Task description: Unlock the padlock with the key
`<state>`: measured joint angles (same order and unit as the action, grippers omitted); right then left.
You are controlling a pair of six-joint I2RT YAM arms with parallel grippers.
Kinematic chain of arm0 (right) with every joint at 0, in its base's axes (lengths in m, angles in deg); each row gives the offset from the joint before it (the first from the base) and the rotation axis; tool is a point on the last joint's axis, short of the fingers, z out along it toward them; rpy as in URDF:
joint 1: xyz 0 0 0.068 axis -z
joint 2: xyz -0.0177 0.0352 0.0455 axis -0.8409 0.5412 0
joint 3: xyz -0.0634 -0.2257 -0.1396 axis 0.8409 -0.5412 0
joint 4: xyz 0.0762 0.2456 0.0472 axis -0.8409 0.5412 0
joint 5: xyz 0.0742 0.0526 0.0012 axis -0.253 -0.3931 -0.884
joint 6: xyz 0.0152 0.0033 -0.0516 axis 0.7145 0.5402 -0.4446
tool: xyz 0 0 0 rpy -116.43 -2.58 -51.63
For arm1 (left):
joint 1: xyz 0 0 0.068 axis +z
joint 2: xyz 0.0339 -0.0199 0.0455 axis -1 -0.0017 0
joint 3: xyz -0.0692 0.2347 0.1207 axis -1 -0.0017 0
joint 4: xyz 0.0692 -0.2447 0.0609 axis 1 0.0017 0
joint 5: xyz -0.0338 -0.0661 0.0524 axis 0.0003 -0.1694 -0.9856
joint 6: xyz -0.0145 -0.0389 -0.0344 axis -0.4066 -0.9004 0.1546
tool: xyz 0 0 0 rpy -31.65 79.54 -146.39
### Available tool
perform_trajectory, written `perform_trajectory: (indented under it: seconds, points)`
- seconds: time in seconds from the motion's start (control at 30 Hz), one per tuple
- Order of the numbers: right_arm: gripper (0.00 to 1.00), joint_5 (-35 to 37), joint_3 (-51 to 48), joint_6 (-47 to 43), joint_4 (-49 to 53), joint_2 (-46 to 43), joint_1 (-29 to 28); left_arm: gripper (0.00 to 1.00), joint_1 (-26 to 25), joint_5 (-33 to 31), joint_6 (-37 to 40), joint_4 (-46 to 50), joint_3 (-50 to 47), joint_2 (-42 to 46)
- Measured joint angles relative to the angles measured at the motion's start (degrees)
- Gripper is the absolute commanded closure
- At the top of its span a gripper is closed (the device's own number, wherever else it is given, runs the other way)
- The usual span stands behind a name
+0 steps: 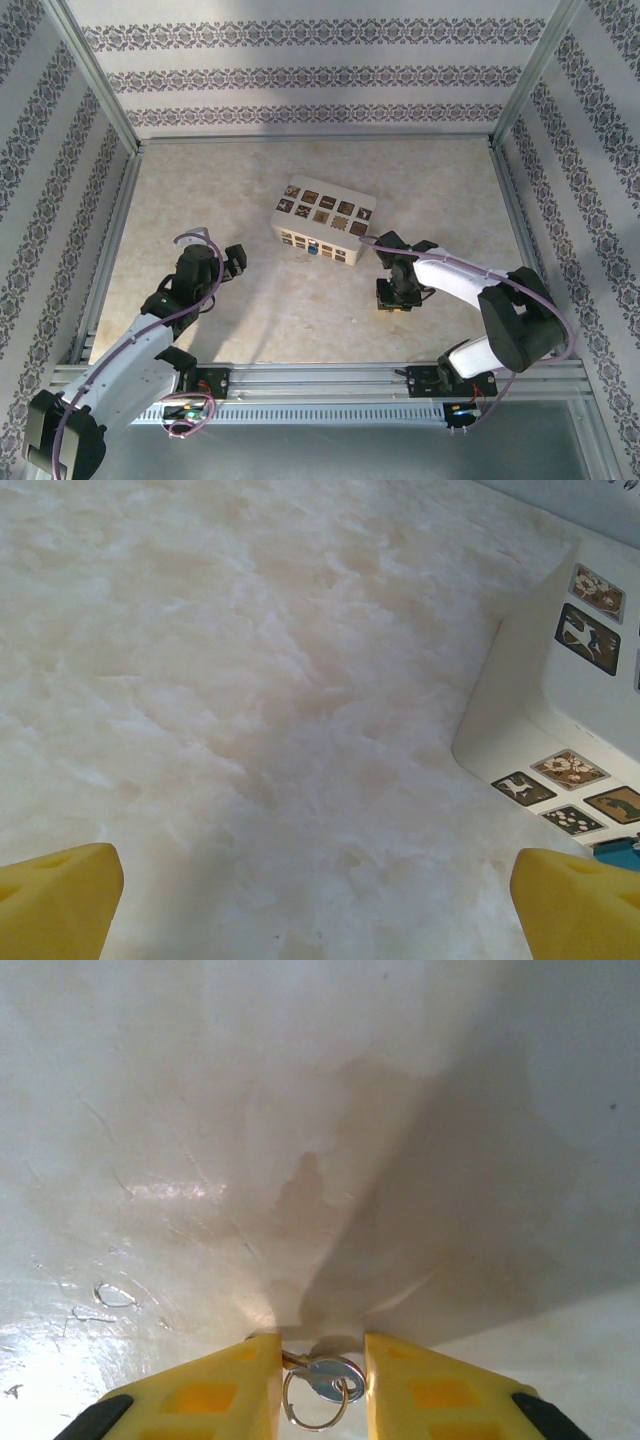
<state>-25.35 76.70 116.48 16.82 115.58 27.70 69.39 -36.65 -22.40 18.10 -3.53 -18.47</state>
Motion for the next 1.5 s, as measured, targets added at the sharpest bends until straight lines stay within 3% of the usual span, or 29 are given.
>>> perform_trajectory:
  seconds: [0.33, 0.8, 1.13, 1.5]
  points:
    - [0.84, -1.16, 0.00, 0.33, -0.02, -1.81, -0.63, 0.01, 0.00, -0.17, 0.00, 0.00, 0.00, -0.42]
    - [0.84, -3.21, 0.00, 1.75, -1.16, -2.10, -2.43, 0.01, 0.00, -0.68, 0.09, 0.02, 0.00, -0.42]
    - [0.70, -1.92, 0.28, 1.88, -0.31, -1.77, -3.37, 0.01, 0.00, -1.29, 0.46, 0.02, 0.02, -0.42]
    - [0.68, -2.12, 0.44, 2.89, -0.94, -0.52, -4.98, 0.01, 0.00, -1.44, 0.48, 0.02, 0.02, -0.42]
